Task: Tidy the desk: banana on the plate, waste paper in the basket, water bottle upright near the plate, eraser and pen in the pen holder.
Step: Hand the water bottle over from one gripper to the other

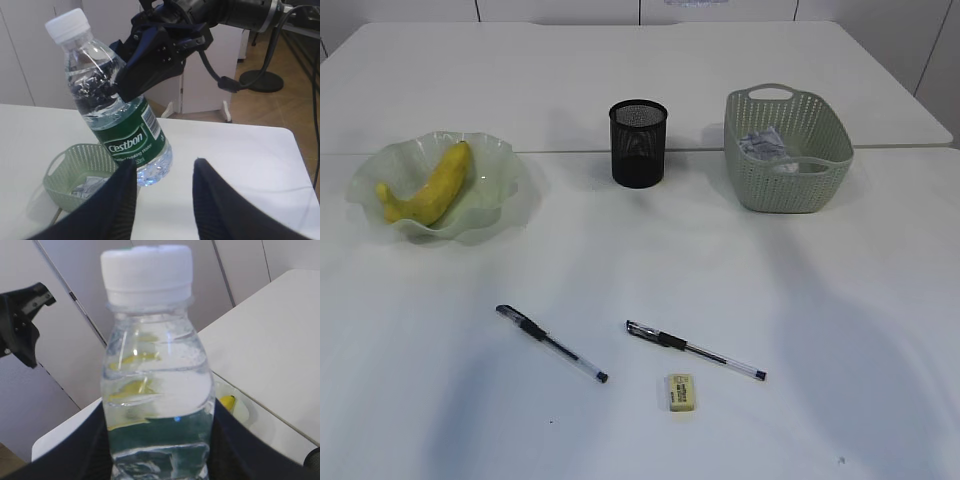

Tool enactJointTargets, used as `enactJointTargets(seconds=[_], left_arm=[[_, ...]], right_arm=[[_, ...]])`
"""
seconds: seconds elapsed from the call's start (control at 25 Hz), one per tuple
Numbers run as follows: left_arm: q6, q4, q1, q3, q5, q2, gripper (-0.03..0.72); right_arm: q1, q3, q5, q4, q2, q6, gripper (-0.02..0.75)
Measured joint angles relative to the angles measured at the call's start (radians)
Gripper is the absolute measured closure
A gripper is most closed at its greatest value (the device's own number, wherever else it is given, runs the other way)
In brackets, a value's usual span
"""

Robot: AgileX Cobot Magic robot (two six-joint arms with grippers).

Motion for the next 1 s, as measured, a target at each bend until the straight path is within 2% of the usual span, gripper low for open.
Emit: enactJointTargets(seconds=[0.36,0.8,1.0], left_arm=[[0.213,-0.212,0.000,0.194,-0.021,0.000,0.434],[0.374,-0.330,0.000,0.451,-0.043,0.000,0.434],[0.389,-0.310,0.000,0.486,-0.047,0.000,0.434]], right_arm=[[0.002,-0.004,0.010,-0.002,-0.002,-0.015,0.398],[0.090,-0.004,0.012,-0.058,-0.002,-0.088,0.398],[0.130,-0.004,0.014,-0.058,-0.002,-0.120,0.398]])
